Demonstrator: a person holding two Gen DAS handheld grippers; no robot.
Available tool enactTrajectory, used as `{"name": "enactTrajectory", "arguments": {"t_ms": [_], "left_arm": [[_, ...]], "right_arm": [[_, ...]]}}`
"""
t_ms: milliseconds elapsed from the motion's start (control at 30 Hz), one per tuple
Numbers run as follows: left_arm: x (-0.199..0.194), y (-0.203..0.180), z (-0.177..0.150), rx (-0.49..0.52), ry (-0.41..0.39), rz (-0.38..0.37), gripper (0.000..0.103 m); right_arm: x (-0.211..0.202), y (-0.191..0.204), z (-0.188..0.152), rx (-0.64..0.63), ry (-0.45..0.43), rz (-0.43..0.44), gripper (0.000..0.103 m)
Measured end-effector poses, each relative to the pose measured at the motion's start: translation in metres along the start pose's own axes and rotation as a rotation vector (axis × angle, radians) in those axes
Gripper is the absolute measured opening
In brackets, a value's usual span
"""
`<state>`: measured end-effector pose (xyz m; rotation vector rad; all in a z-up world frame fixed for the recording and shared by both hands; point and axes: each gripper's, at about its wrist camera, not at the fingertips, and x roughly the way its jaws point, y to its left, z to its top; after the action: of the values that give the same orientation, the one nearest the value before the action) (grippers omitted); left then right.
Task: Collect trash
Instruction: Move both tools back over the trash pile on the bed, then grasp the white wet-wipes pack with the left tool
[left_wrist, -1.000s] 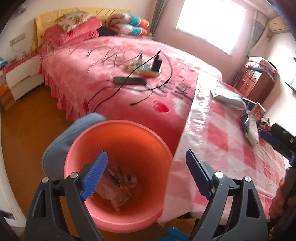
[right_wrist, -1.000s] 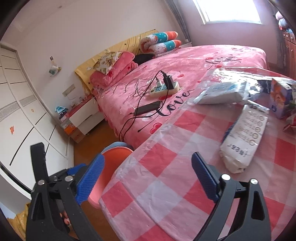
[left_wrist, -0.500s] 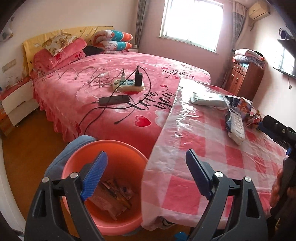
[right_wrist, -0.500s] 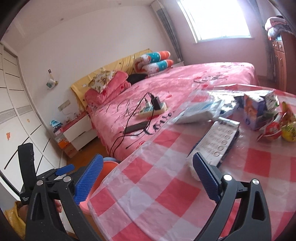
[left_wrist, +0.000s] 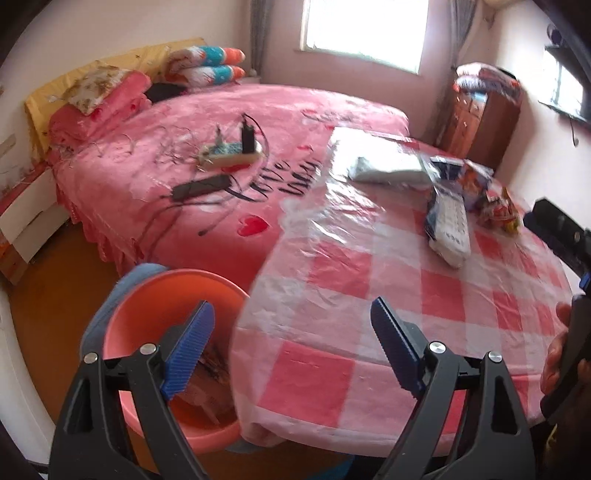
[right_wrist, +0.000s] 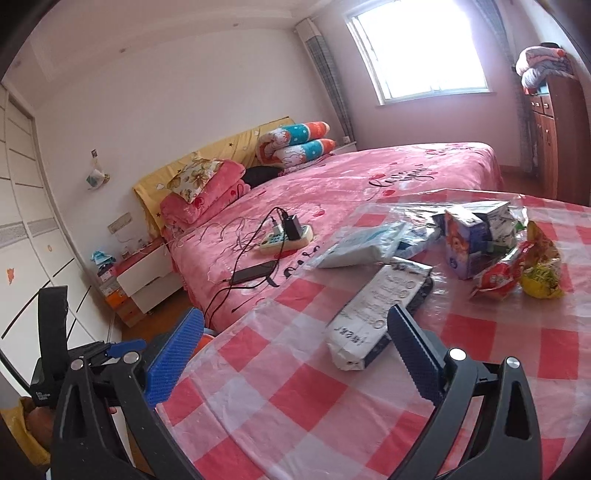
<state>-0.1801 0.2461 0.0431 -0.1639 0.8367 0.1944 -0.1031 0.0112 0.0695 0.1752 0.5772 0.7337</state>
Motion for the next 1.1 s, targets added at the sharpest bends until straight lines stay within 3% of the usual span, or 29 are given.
{"name": "enactTrajectory", "arguments": {"t_ms": [200,367,500,633,833,1033,1100], "left_arm": [[0.009,-0.022,0.005,0.036,0.038,-0.024,0.087],[0.017,-0.038,0.037,0.0,0.021,-0.04,0.087],[0.038,-0.051,0.073,-0.09,0.043,-0.041,0.087],[0.074,-0.064,0.111,-0.251,0.089,-0.103,0.087],[0.134,-0.095,0.154,-0.41,0.144,-0.18,0.087],[0.191,-0.11,0.185,-0.512,0.228,-0.171,0.087],[0.204,-0.11,0.196,-0.519,0.232,-0.128,0.087]], "right_arm": [[-0.008,-0.023,0.004,0.035,-0.002,-0.026,0.098],[-0.018,-0.052,0.008,0.095,-0.008,-0.062,0.098],[-0.024,-0.077,0.012,0.154,0.004,-0.083,0.098],[-0.036,-0.103,0.016,0.204,-0.013,-0.102,0.098],[-0.049,-0.138,0.018,0.271,-0.017,-0.103,0.098],[-0.058,-0.157,0.017,0.293,-0.018,-0.111,0.098],[-0.06,-0.16,0.017,0.292,-0.018,-0.116,0.098]]}}
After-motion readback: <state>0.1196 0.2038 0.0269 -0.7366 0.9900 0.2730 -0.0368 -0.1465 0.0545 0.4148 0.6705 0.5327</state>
